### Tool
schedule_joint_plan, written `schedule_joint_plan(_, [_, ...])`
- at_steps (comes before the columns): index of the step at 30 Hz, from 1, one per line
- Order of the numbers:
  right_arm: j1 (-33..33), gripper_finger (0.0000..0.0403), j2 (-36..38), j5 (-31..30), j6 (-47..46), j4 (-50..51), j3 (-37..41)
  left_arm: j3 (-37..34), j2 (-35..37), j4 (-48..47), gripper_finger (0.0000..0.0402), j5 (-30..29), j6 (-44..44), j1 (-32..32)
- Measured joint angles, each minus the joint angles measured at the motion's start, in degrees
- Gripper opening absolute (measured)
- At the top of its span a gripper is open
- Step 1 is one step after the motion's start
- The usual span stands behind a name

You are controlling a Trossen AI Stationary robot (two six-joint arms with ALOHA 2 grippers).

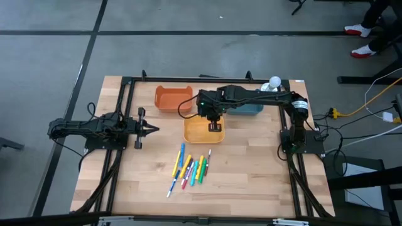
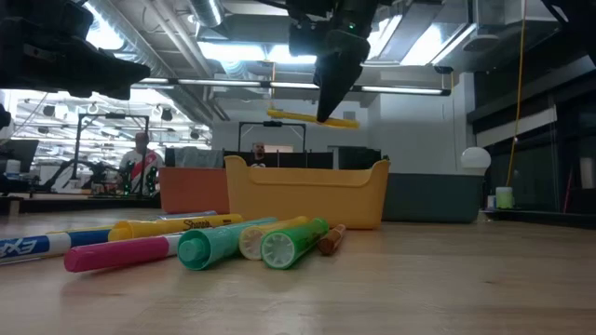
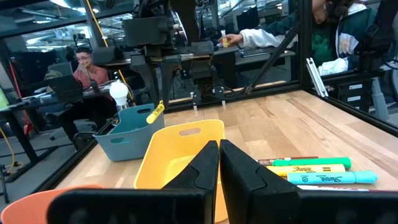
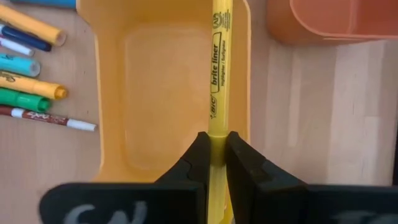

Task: Pick & Place Markers
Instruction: Put the right yellow small highlighter pen into the yellow bin

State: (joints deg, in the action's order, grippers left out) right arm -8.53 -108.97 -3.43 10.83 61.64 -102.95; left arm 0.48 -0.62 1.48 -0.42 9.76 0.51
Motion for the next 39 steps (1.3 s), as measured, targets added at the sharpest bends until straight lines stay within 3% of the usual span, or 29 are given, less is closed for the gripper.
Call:
schedule_joint_plan(19, [1.29, 0.0030, -0.09, 0.62, -2.12, -9.06, 12.46, 0.01, 0.00, 0.00, 0.0008, 0.00, 0.00, 0.01])
schedule_joint_plan(39, [1.83, 0.0030, -5.12, 1.71, -2.86, -15.07, 13.30, 0.01, -0.02, 0.00, 0.0012, -0.01, 0.00, 0.02])
